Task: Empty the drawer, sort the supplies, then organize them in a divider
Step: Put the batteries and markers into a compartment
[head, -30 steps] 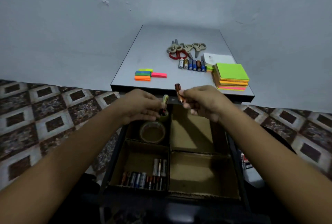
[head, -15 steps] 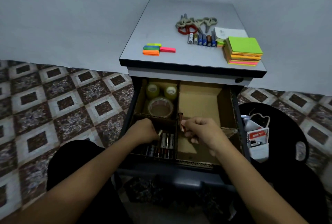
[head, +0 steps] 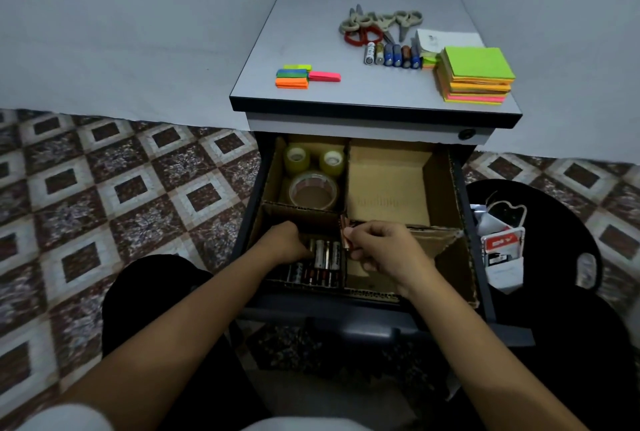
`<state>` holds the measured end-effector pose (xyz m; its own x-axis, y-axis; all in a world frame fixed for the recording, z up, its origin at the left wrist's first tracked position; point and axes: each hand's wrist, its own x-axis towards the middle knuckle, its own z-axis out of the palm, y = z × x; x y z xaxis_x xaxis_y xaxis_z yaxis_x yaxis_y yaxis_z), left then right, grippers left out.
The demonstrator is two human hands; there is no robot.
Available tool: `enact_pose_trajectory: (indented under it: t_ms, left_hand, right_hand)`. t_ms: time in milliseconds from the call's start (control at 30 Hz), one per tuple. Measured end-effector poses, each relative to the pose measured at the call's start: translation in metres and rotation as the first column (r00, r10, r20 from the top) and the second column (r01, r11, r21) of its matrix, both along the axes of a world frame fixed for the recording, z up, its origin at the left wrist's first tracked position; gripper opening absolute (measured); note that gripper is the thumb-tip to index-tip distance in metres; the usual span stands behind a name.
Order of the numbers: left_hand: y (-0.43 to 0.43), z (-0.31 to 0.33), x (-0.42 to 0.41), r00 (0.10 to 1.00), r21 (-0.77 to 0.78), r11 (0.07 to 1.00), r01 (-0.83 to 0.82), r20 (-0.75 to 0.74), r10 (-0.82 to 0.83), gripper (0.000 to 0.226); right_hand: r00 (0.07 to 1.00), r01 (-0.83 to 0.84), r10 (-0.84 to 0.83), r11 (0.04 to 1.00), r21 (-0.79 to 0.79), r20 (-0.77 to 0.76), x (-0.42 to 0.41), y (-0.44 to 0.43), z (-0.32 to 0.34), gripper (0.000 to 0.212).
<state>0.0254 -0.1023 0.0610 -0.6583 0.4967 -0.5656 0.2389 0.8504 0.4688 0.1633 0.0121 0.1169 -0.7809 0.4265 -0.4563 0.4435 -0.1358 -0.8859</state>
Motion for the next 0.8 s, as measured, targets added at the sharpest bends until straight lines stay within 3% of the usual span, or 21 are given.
enact_pose_trajectory:
  t_ms: [200, 300, 367, 467, 800]
  left_hand:
    - [-0.004, 0.015, 0.001, 0.999, 0.005, 0.999, 0.042, -0.003, -0.042, 0.018]
    - [-0.007, 0.033, 0.004, 0.999, 0.117, 0.993, 0.034, -0.034, -0.03, 0.017]
    - [-0.01, 0.046, 0.011, 0.994, 0.304, 0.948, -0.099, 0.079, 0.079, 0.018]
    - [-0.015, 0.058, 0.023, 0.935, 0.499, 0.805, -0.32, 0.304, 0.184, 0.02]
    - [-0.01, 0.049, 0.032, 0.881, 0.497, 0.762, -0.416, 0.429, 0.201, 0.007]
  right_hand:
    - [1.0, -0.005, 0.005, 1.0, -0.021, -0.02, 0.002, -0.002, -0.003, 0.013]
    - [1.0, 0.003, -0.005, 0.998, -0.065, -0.025, 0.002, -0.004, -0.004, 0.012]
    - [0.999, 0.006, -0.009, 0.997, -0.081, -0.033, 0.001, -0.005, -0.004, 0.011]
    - [0.999, -0.019, 0.017, 0.999, -0.027, -0.052, 0.002, -0.006, -0.005, 0.009]
    - [0.995, -0.087, 0.091, 0.989, 0.12, -0.034, 0.003, -0.009, -0.001, 0.015]
